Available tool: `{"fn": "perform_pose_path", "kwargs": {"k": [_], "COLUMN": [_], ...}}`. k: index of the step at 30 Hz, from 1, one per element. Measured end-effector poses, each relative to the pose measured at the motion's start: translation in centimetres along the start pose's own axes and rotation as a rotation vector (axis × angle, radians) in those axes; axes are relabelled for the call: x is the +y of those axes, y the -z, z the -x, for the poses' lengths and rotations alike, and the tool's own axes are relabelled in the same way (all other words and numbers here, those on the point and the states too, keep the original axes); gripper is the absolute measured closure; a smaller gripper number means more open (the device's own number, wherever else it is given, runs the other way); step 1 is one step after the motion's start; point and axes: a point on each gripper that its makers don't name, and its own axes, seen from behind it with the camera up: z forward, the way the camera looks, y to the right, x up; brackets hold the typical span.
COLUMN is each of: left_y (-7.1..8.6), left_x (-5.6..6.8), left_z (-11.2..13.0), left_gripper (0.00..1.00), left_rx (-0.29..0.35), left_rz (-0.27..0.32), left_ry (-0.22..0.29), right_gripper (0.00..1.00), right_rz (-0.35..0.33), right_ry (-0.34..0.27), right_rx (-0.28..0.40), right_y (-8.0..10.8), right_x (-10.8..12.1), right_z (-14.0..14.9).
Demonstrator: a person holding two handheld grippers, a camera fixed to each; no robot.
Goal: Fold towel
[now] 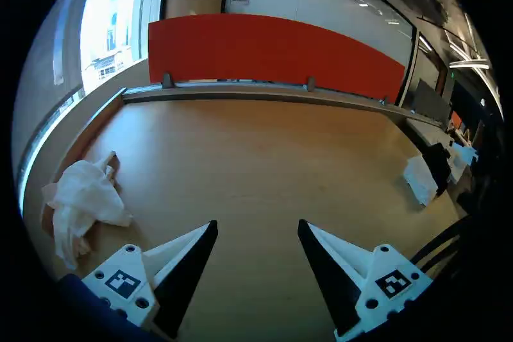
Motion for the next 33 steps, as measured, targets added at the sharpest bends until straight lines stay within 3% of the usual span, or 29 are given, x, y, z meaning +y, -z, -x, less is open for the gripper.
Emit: {"fn": "perform_pose_path", "kwargs": {"k": [8, 15, 26, 33], "left_y": [-0.3, -0.2, 0.5, 1.0], "left_x": [-0.4, -0.9, -2.9, -4.2], "left_z": [-1.2, -3.5, -6.9, -8.6], "left_gripper": [0.07, 0.07, 0.07, 0.07], "left_rx": [0.042, 0.134, 0.262, 0.317], "left_rz": [-0.011, -0.023, -0.097, -0.132], "left_ry": [0.006, 0.025, 0.002, -0.013], "right_gripper": [0.00, 0.00, 0.00, 0.00], "right_rz": [-0.001, -0.029, -0.060, -0.072], "right_ry": [-0.010, -0.015, -0.042, -0.027], "right_rx": [0.057, 0.141, 0.196, 0.227], "right_y": [-0.3, 0.0, -0.1, 0.0], "right_x": [-0.8, -2.6, -5.9, -8.4], "right_z": [-2.1, -4.6, -6.8, -8.1]}}
